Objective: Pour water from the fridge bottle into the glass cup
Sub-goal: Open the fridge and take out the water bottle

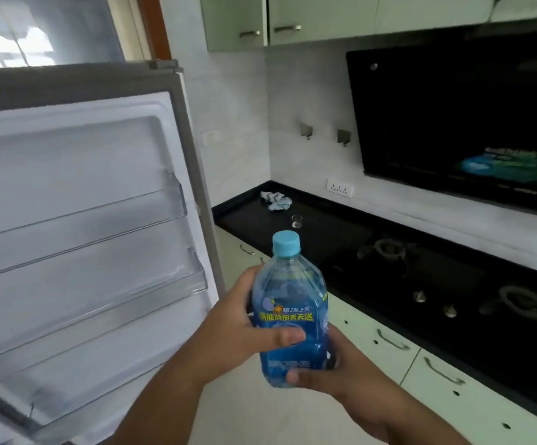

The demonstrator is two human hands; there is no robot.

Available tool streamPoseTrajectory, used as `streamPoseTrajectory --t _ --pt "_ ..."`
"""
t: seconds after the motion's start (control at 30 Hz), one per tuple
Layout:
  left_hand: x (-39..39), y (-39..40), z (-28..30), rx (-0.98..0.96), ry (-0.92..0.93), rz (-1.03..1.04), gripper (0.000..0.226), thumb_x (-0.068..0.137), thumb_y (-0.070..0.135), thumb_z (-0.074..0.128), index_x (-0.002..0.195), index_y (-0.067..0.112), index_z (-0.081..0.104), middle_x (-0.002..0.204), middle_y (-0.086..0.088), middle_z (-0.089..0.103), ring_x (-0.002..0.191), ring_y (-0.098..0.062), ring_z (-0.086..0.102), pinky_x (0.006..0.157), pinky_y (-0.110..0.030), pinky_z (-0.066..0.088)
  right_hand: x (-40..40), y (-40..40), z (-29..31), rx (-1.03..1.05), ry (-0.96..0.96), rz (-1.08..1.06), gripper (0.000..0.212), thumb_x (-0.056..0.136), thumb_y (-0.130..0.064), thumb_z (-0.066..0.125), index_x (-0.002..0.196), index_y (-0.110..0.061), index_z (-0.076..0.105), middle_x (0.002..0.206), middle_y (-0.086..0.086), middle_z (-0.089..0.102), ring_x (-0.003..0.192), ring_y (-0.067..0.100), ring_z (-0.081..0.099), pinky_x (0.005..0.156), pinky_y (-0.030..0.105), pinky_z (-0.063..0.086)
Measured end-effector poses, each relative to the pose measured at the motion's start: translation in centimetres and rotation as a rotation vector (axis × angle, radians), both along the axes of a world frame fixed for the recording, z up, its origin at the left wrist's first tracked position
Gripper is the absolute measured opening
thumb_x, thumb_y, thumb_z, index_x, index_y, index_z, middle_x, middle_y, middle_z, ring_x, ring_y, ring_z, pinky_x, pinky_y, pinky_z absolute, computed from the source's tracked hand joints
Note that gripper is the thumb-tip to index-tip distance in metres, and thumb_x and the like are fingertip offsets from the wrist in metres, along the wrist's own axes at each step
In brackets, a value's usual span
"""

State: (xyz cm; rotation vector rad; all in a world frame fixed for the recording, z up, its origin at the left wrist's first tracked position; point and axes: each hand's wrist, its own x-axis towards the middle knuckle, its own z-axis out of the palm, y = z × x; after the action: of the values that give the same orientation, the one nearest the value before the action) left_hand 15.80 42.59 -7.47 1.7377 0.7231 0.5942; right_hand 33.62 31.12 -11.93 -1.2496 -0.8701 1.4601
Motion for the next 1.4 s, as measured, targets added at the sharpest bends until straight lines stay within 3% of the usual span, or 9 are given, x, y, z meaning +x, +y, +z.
streamPoseTrajectory --t 0.27,0.6,0.77,0.97,1.23,1.4 --pt "7.3 -1.4 -0.3 0.021 -0.042 -0.180 0.080 0.072 0.029 0.092 0.139 0.041 0.050 0.125 0.010 0.072 0.119 -0.017 0.070 0.088 -0.038 0.063 5.0 -4.2 0.1 0.012 -0.076 -0.193 0.071 0.076 0.000 0.088 0.134 -0.028 0.059 0.124 -0.010 0.072 0.111 0.016 0.073 0.087 0.025 0.058" --pt "10.9 -1.4 -0.4 0.005 -0.058 -0.505 0.081 0.076 0.024 0.093 0.142 0.038 0.049 0.130 0.004 0.070 0.124 -0.021 0.068 0.097 -0.048 0.061 3.7 -8.3 -0.2 -0.026 -0.097 -0.499 0.071 0.075 -0.002 0.089 0.133 -0.029 0.058 0.122 -0.011 0.073 0.112 0.015 0.072 0.091 0.029 0.058" --pt "13.2 -3.1 -1.5 -0.014 -0.049 -0.678 0.083 0.076 0.024 0.094 0.144 0.038 0.049 0.133 0.004 0.069 0.127 -0.024 0.066 0.099 -0.052 0.059 2.6 -11.6 -1.1 -0.076 -0.126 -0.663 0.070 0.077 -0.005 0.089 0.134 -0.029 0.057 0.122 -0.011 0.074 0.113 0.017 0.072 0.107 0.044 0.053" --pt "17.2 -9.2 -2.7 0.036 0.003 -0.869 0.083 0.073 0.027 0.096 0.140 0.044 0.050 0.130 0.014 0.069 0.123 -0.014 0.067 0.100 -0.043 0.060 2.9 -18.6 -2.1 -0.150 -0.144 -0.843 0.069 0.077 -0.005 0.089 0.133 -0.028 0.057 0.121 -0.009 0.075 0.111 0.015 0.073 0.101 0.036 0.056" --pt "25.7 -19.9 -2.4 0.126 0.048 -1.039 0.094 0.067 0.043 0.097 0.144 0.049 0.044 0.130 0.024 0.066 0.123 -0.005 0.065 0.099 -0.038 0.060 7.7 -29.1 -3.5 -0.172 -0.134 -1.051 0.076 0.072 -0.012 0.093 0.136 -0.029 0.056 0.127 -0.004 0.072 0.118 0.018 0.070 0.107 0.045 0.054" --pt "31.1 -26.4 -2.2 0.137 0.055 -1.119 0.089 0.065 0.043 0.099 0.138 0.052 0.048 0.130 0.019 0.068 0.121 -0.010 0.068 0.099 -0.041 0.060 12.0 -35.5 -3.9 -0.160 -0.133 -1.099 0.078 0.069 -0.011 0.094 0.135 -0.028 0.056 0.126 -0.003 0.073 0.117 0.018 0.070 0.104 0.043 0.055"
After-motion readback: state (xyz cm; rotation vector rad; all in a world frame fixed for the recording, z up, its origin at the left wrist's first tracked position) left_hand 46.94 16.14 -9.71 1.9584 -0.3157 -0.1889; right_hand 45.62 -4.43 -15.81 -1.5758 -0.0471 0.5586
